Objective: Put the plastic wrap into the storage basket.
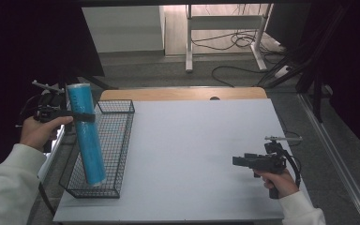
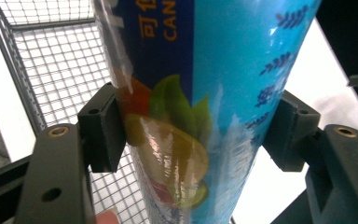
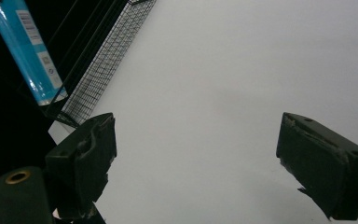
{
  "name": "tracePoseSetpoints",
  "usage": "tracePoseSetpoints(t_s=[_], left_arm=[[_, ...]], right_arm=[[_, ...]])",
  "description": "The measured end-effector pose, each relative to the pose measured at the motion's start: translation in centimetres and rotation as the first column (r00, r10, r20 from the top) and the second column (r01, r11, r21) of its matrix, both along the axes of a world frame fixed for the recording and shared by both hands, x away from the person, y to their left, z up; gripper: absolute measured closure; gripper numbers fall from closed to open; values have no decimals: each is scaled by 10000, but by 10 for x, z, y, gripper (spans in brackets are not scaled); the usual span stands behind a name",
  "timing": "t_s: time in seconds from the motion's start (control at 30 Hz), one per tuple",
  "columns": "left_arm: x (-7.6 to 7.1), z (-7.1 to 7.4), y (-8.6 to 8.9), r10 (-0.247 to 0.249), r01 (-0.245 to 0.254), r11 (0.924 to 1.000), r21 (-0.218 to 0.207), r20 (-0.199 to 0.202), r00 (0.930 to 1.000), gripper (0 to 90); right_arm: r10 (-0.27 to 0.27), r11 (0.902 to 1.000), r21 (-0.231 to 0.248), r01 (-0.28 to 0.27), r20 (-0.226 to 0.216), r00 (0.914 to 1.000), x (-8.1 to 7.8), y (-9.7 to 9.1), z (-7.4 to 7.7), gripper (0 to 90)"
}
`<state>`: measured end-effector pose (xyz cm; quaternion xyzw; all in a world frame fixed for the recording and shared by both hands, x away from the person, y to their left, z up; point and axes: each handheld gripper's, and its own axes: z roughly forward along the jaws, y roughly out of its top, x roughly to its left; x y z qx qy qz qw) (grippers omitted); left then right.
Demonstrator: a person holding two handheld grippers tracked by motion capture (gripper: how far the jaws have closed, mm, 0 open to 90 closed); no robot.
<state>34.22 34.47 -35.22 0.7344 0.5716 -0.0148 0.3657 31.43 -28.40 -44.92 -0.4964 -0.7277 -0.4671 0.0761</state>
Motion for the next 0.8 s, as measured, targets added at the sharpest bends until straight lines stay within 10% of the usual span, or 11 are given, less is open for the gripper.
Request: tracePoseSetpoints(t_s=[0.3,0.8], left_arm=[[9,-28,-4,-61,96,9980,623,-565,9984,325],[46,-62,-15,749,-704,9962,503,-933,9928,323]], right_arm=[[-40,10000,9,40,-28,10000,0,-2,-1,128],[-76,10000,-30,76,-94,9999,1,0,-3,128]])
